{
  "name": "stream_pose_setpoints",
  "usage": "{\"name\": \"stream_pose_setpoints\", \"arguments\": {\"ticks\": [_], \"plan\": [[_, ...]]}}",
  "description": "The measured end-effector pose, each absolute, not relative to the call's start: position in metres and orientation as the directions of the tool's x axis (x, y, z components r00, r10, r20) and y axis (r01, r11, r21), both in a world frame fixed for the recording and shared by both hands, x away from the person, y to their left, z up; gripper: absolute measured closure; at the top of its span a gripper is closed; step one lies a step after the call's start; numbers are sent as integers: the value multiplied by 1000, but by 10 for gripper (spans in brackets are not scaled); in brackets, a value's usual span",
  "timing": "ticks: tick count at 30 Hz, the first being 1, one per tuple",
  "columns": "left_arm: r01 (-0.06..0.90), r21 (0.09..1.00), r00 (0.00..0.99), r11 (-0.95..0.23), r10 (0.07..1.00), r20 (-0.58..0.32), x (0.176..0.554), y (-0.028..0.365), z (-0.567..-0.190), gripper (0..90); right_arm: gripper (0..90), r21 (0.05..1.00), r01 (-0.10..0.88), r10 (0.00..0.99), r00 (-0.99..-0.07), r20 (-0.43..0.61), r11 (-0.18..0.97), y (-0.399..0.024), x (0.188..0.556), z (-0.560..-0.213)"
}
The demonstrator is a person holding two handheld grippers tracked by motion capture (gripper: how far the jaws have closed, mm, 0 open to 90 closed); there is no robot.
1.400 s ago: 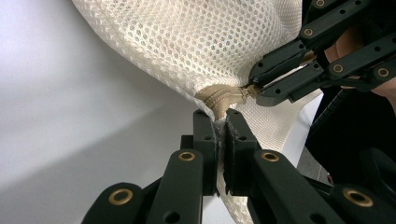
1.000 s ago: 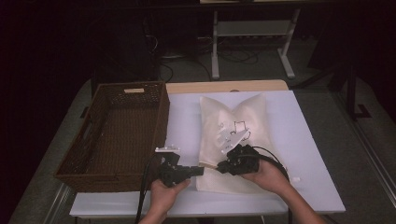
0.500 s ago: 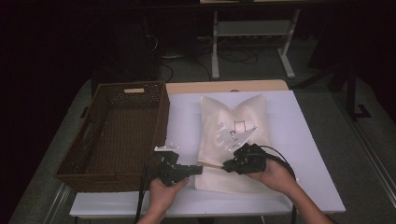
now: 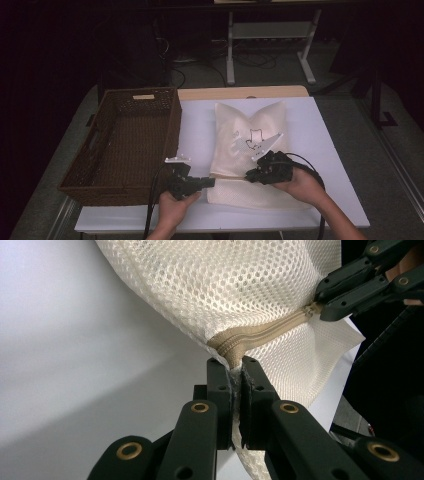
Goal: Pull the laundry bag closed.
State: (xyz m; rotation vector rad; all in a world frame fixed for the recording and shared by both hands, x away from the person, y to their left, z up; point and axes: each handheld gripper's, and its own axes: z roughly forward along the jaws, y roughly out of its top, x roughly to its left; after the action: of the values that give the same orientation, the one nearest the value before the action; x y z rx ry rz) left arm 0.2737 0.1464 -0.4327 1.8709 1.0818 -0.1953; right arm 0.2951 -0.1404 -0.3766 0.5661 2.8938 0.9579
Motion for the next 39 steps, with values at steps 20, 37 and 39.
{"name": "stream_pose_setpoints", "arguments": {"ticks": [20, 37, 39], "plan": [[737, 637, 619, -226, 606, -501, 271, 145, -432, 851, 815, 571, 364, 388, -918, 85, 736, -169, 293, -378], [731, 640, 626, -235, 605, -493, 273, 146, -432, 852, 815, 578, 373, 407, -910, 77, 725, -187, 286, -377], [733, 639, 624, -234, 605, -494, 273, 146, -432, 852, 815, 577, 369, 404, -912, 73, 729, -189, 286, -378]]}}
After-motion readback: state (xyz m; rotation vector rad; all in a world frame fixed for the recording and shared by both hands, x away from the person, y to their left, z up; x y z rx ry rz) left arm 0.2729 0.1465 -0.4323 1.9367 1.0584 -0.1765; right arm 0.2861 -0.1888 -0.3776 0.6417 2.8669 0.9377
